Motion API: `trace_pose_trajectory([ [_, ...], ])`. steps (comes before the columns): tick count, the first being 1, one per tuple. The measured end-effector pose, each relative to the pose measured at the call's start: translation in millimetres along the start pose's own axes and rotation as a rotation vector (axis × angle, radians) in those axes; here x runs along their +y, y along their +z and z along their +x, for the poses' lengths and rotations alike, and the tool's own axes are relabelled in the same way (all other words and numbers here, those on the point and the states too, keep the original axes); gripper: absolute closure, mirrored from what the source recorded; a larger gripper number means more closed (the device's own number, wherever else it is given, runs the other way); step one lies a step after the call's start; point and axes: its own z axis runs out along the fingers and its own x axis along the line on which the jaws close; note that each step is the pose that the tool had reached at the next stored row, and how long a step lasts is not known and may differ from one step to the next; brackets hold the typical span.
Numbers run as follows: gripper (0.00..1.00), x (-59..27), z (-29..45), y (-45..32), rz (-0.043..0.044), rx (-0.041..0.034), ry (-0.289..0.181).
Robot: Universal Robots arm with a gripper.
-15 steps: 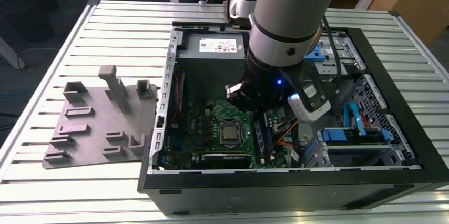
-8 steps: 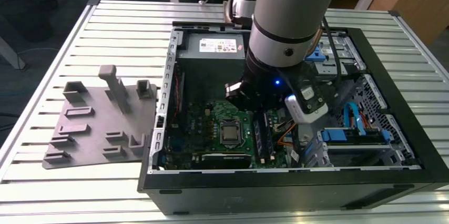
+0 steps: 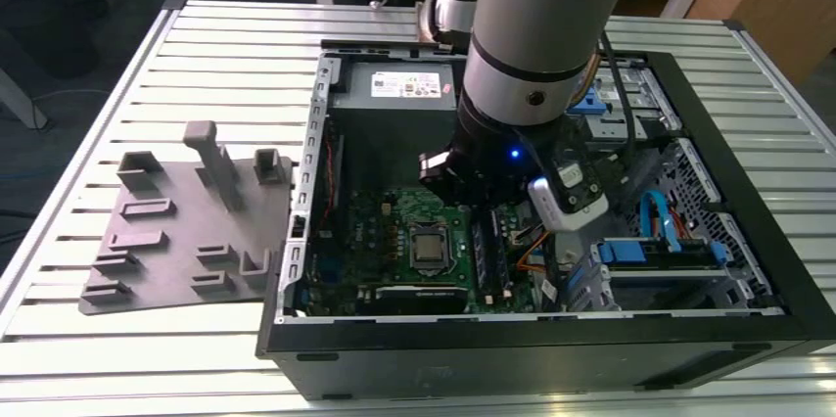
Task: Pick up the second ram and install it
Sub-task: 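Insert the second ram into the second slot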
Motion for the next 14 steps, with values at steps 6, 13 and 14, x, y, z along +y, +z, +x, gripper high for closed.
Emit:
trace_pose_trajectory([
  [6, 0.89, -0.2, 0.0, 3.0, 0.0, 0.0, 0.0],
  [13, 0.89, -0.4, 0.0, 8.7, 0.0, 0.0, 0.0],
  [14, 0.89, -0.5, 0.0, 9.6, 0.0, 0.0, 0.0],
])
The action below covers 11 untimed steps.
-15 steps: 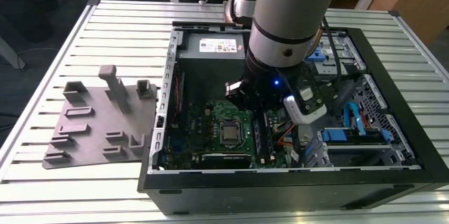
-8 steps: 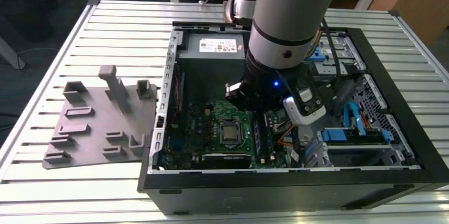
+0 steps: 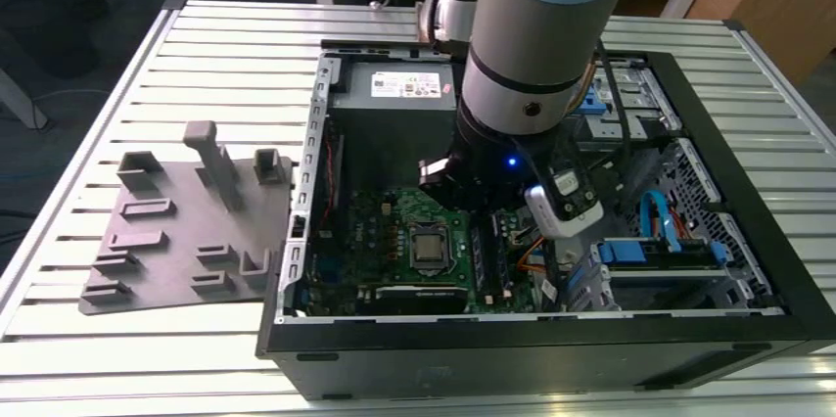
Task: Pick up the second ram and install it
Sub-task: 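Insert the second ram into the second slot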
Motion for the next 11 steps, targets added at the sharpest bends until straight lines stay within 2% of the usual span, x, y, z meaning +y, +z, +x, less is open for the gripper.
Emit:
trace_pose_trajectory([
  [11, 0.89, -0.5, 0.0, 8.8, 0.0, 0.0, 0.0],
])
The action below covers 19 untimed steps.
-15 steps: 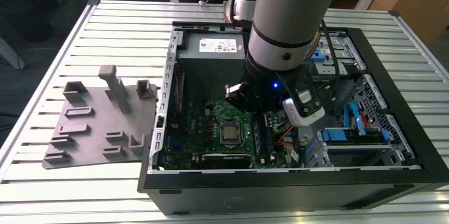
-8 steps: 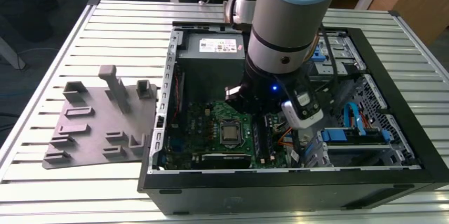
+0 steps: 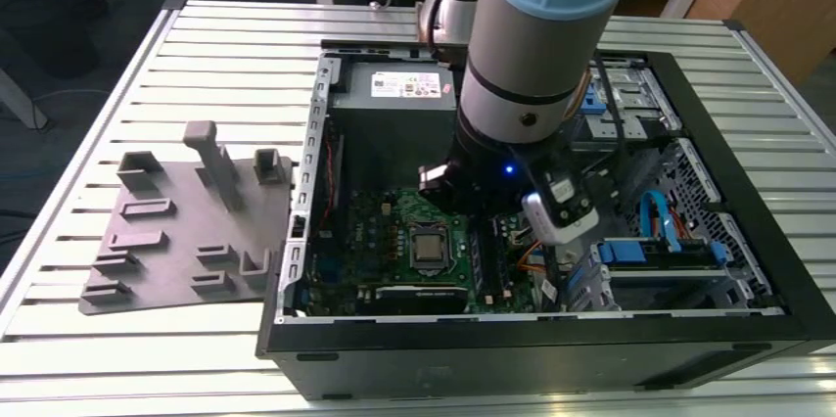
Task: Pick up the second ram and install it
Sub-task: 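Insert the second ram into the second slot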
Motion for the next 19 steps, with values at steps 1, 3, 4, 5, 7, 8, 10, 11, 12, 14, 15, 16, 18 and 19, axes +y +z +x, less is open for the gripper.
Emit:
trace_pose_trajectory([
  [1, 0.89, 0.0, 0.0, 0.6, 0.0001, 0.0, 0.0],
  [3, 0.89, -0.1, 0.0, 1.8, 0.0, 0.0, 0.0],
  [4, 0.89, -0.1, 0.0, 2.4, 0.0, 0.0, 0.0],
  [5, 0.89, -0.2, 0.0, 3.0, 0.0001, 0.0001, 0.0],
  [7, 0.89, -0.2, 0.0, 4.1, 0.0, 0.0001, 0.0],
  [8, 0.89, -0.2, 0.0, 4.6, 0.0, 0.0, 0.0],
  [10, 0.89, -0.3, 0.0, 5.6, 0.0001, 0.0001, 0.0],
  [11, 0.89, -0.3, 0.0, 6.1, 0.0, 0.0, 0.0],
  [12, 0.89, -0.3, 0.0, 6.6, 0.0, 0.0, 0.0],
  [14, 0.89, -0.4, 0.0, 7.5, 0.0, 0.0, 0.0],
  [15, 0.89, -0.4, 0.0, 8.0, 0.0, 0.0, 0.0],
  [16, 0.89, -0.4, 0.1, 8.5, 0.0, 0.0001, 0.0],
  [18, 0.89, -0.5, 0.1, 9.5, 0.0, 0.0, 0.0],
  [19, 0.89, -0.5, 0.0, 9.9, 0.0001, 0.0, 0.0],
])
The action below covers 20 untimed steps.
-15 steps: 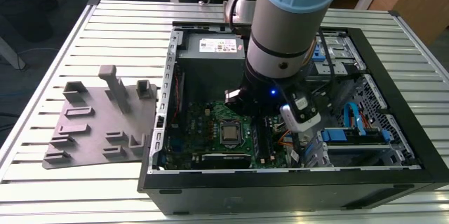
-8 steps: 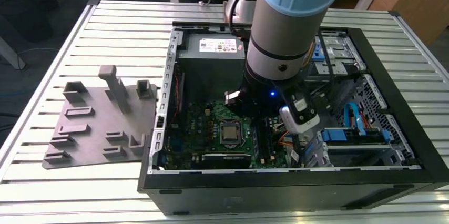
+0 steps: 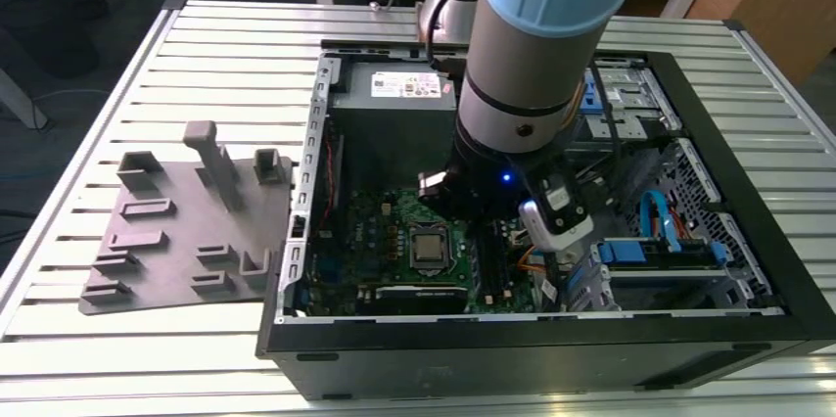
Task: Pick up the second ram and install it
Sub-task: 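Insert the second ram into the second slot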
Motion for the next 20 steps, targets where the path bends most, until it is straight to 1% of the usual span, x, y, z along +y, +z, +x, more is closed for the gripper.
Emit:
trace_pose_trajectory([
  [20, 0.89, -0.5, 0.1, 8.9, 0.0, 0.0, 0.0],
])
